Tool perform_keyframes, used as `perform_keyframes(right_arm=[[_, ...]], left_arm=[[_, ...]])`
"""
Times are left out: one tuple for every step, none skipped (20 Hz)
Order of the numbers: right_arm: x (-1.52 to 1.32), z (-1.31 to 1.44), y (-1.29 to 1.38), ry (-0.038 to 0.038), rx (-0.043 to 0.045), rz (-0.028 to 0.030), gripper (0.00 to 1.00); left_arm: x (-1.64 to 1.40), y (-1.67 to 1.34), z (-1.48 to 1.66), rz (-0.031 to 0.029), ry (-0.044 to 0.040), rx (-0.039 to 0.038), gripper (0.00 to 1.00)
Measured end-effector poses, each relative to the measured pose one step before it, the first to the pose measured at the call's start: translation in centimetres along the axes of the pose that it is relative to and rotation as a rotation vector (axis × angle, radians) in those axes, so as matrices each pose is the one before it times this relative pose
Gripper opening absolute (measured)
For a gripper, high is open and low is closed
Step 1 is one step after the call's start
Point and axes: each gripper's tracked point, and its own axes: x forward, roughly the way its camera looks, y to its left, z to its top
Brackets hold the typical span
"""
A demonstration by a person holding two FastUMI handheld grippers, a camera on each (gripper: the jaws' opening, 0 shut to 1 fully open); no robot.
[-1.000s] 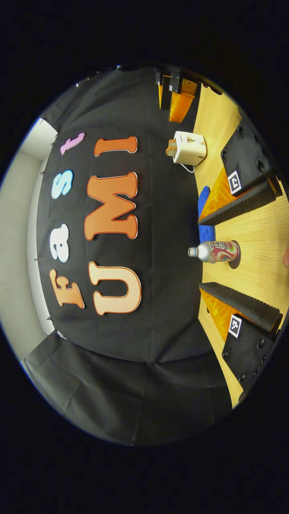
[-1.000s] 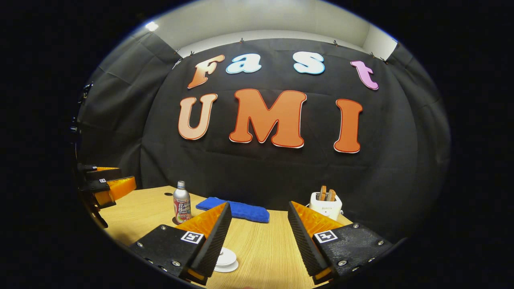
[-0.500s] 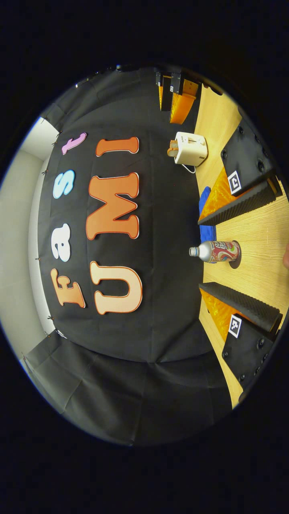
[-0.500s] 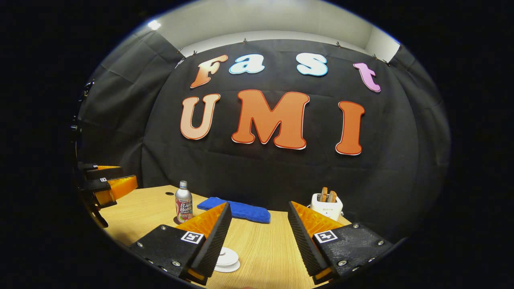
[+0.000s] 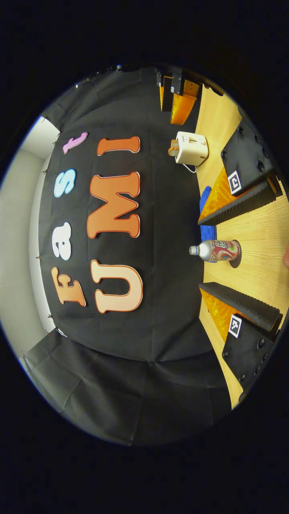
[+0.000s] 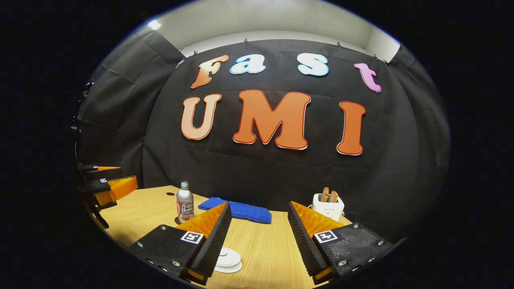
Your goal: Open the teacup lid with one hand, grasp the water bottle and pour water into the teacup with the other hand; after pouring, place the water bottle on the coaster and then close the teacup lid.
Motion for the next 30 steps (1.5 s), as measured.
perform_keyframes(right_arm=[[-0.013,0.006,-0.116,-0.00003,-0.00171,-0.00468,0.85],[0.067,0.012,-0.096,0.00269,-0.00072,-0.00001,0.84],[0.036,-0.119,0.018,0.00287,-0.00161,-0.00085,0.84],[0.046,-0.135,-0.136,0.00064,0.00034,-0.0042,0.84],[-0.042,0.107,-0.077,-0.00123,0.00123,-0.00047,0.85],[-0.011,0.017,-0.074,-0.00075,0.0029,-0.00271,0.85],[0.055,-0.213,-0.031,0.00333,0.0029,0.00163,0.85],[0.049,-0.157,0.019,0.00331,0.00105,-0.00057,0.85],[-0.103,0.059,-0.098,-0.00003,-0.00048,0.00023,0.85],[-0.016,0.032,-0.055,-0.00056,-0.00067,-0.00056,0.88],[0.1,0.084,0.03,-0.00247,0.00153,-0.00094,0.88],[-0.04,0.113,0.07,-0.00221,0.00114,0.00236,0.88],[0.033,-0.025,-0.08,-0.00359,0.00121,-0.00054,0.88],[0.006,-0.015,-0.092,0.00182,-0.00059,-0.00115,0.85],[-0.064,-0.004,-0.076,-0.00072,-0.00032,-0.00332,0.85],[-0.087,0.001,-0.138,0.00078,-0.00027,-0.00168,0.85],[0.002,-0.074,-0.118,-0.00046,0.00249,-0.0017,0.88],[-0.029,-0.008,-0.037,0.00355,0.00302,0.00055,0.85],[-0.05,-0.024,-0.044,0.00177,0.0026,-0.00022,0.85],[0.061,0.008,-0.093,-0.00229,0.00274,-0.00205,0.85],[-0.017,0.021,-0.066,0.00075,-0.00058,0.00005,0.88],[0.039,0.015,-0.051,-0.00199,0.0003,-0.00104,0.85],[-0.096,-0.105,-0.043,0.00371,-0.00007,-0.00025,0.85],[-0.029,-0.075,0.123,0.00091,0.00175,0.00348,0.84],[-0.012,-0.05,0.065,0.00406,-0.0019,0.00074,0.85],[-0.033,-0.013,-0.045,-0.00111,-0.00082,-0.00035,0.85],[0.125,0.187,0.036,-0.00303,0.0001,0.00151,0.85],[-0.031,0.116,0.024,-0.00394,0.00207,0.00181,0.88],[0.001,0.007,0.077,-0.00016,0.00192,0.00152,0.88],[0.062,-0.028,-0.051,-0.00004,0.00013,-0.00103,0.85]], left_arm=[[0.135,0.0,-0.105,0.0005,0.00224,-0.00236,0.97],[0.068,-0.037,0.037,-0.00107,-0.00046,0.00127,0.95],[0.083,-0.083,-0.121,-0.00164,0.00356,0.00064,0.93],[-0.026,-0.069,0.023,-0.00208,-0.00123,-0.00012,0.89],[0.001,-0.159,-0.09,-0.00336,0.00257,-0.00015,0.93],[0.005,0.01,0.103,0.00057,-0.00233,-0.0009,0.89],[0.13,0.01,-0.15,0.00017,0.00239,-0.00143,0.93],[0.022,0.057,-0.127,0.00166,0.0021,0.00175,0.93],[0.035,0.066,0.027,0.00132,0.00057,0.00027,0.93],[-0.004,0.029,-0.061,0.00287,0.00254,-0.00154,0.93],[0.038,-0.081,0.016,-0.00087,-0.00045,-0.0018,0.93],[-0.087,-0.155,-0.02,-0.00331,0.00212,-0.00092,0.93],[0.013,-0.078,0.014,-0.00141,-0.00258,0.00156,0.93],[-0.011,-0.04,0.017,0.00107,0.00163,0.00154,0.93],[0.085,-0.024,0.093,-0.00159,-0.00331,-0.00071,0.93],[0.025,-0.171,0.005,-0.00124,0.00194,-0.00131,0.93],[-0.034,0.049,-0.181,0.00229,0.00056,-0.00098,0.93],[-0.047,-0.025,0.007,-0.00298,0.00292,-0.00022,0.93],[-0.024,0.038,0.052,0.00291,-0.00325,0.00256,0.93],[0.114,0.056,0.082,0.00153,-0.00057,-0.00059,0.93],[-0.132,-0.181,-0.081,-0.00125,0.0017,-0.00107,0.93],[-0.018,-0.124,0.003,-0.00204,0.00133,0.00021,0.93],[-0.047,0.01,0.017,0.00013,-0.00042,0.00132,0.93],[0.117,0.02,0.034,0.00121,-0.00229,0.00026,0.93],[-0.023,-0.089,-0.043,0.00076,0.00207,-0.00233,0.93],[-0.042,0.02,0.047,-0.00013,-0.00196,-0.00207,0.93],[-0.03,-0.051,-0.116,-0.00107,0.00329,-0.00009,0.93],[0.02,0.052,0.05,0.00268,-0.00192,0.00153,0.93],[0.007,-0.011,-0.061,0.0004,0.00252,-0.00192,0.93],[0.052,-0.115,-0.058,-0.00018,0.00166,-0.00198,0.93]])
